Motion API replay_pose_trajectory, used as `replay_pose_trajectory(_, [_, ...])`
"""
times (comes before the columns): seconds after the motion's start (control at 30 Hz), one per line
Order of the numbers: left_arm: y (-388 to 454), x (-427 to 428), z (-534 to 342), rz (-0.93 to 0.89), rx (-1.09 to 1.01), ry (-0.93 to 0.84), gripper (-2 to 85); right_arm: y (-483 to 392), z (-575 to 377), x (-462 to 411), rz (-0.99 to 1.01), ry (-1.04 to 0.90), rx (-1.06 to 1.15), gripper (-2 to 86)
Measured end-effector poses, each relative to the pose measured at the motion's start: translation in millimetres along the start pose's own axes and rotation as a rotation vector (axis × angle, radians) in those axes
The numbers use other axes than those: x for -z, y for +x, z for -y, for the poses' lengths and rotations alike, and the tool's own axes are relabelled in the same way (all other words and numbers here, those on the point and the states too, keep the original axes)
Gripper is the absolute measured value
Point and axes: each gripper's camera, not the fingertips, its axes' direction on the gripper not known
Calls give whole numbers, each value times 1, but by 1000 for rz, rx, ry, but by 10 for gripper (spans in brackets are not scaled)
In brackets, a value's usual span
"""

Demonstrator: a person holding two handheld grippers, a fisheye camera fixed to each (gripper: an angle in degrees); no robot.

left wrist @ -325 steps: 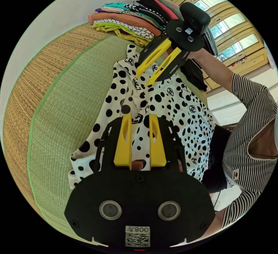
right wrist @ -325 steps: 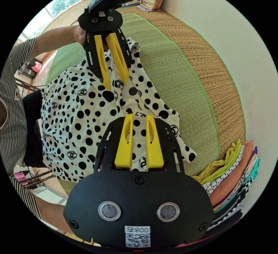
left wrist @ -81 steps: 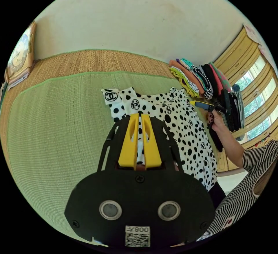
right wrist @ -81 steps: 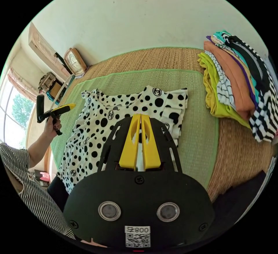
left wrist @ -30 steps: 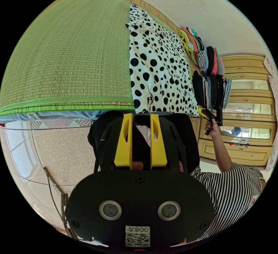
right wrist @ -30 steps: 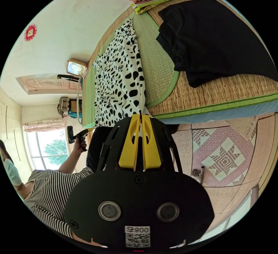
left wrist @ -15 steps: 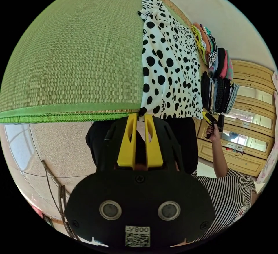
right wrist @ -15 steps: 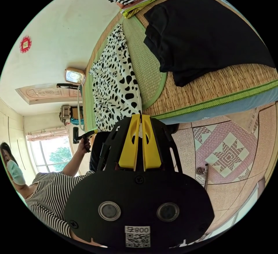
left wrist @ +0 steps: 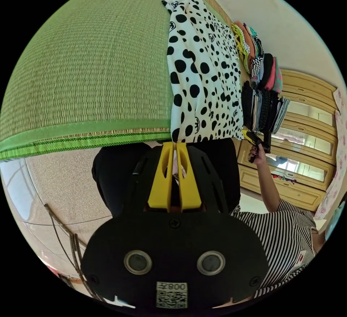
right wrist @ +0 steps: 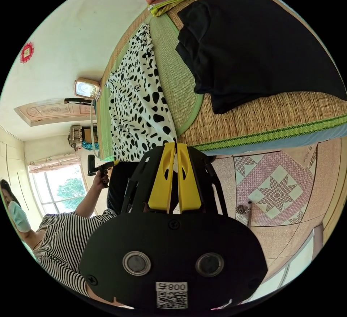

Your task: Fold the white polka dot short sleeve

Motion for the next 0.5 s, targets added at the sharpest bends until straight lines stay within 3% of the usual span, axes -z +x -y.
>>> replay_pose_trajectory(0.2, [26, 59, -42, -105, -95, 174, 10, -27, -14, 19, 14, 18, 105, 5])
replay_pose_trajectory(0.4, [27, 67, -69, -112, -89, 206, 8, -12, -31, 6, 124, -6, 56, 8])
replay_pose_trajectory(0.5, [33, 67, -81, -40, -107, 192, 8, -14, -42, 7, 80, 21, 58, 15])
